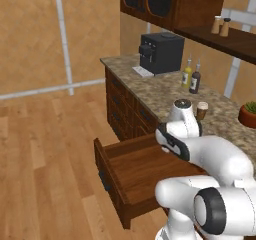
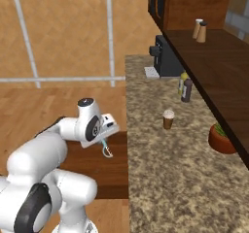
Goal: Pick the peeler from the drawer and place it on the counter.
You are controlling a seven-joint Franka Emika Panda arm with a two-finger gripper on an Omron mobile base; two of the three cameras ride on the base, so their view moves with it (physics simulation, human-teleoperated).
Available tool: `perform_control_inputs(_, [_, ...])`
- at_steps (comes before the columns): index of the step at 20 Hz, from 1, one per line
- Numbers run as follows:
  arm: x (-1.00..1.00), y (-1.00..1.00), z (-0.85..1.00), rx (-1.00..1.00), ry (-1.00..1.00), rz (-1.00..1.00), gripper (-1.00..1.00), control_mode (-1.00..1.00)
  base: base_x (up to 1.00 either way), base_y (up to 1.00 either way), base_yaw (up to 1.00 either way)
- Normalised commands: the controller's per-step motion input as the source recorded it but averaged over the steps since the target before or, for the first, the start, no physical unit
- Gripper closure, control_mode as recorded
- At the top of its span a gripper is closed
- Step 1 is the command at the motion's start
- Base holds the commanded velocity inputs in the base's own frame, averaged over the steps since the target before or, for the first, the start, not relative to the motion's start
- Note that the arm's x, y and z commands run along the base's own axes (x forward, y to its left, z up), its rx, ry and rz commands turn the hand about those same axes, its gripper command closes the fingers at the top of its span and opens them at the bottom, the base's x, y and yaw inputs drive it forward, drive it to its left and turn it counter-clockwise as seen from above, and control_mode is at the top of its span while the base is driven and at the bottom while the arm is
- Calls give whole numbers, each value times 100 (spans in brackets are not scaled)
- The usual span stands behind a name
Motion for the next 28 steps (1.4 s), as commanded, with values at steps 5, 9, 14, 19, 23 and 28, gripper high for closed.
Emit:
perform_control_inputs(5, [0,-100,91,-1,1,-14,100,-100,0,0,0])
perform_control_inputs(9, [12,-100,-18,7,2,-16,100,-100,0,0,0])
perform_control_inputs(14, [63,-96,-44,8,8,-11,100,-100,0,0,0])
perform_control_inputs(19, [55,-96,-6,2,6,-13,100,-100,0,0,0])
perform_control_inputs(23, [11,-52,-50,4,1,-8,100,-100,0,0,0])
perform_control_inputs(28, [0,-29,-25,0,0,-8,100,-100,0,0,0])
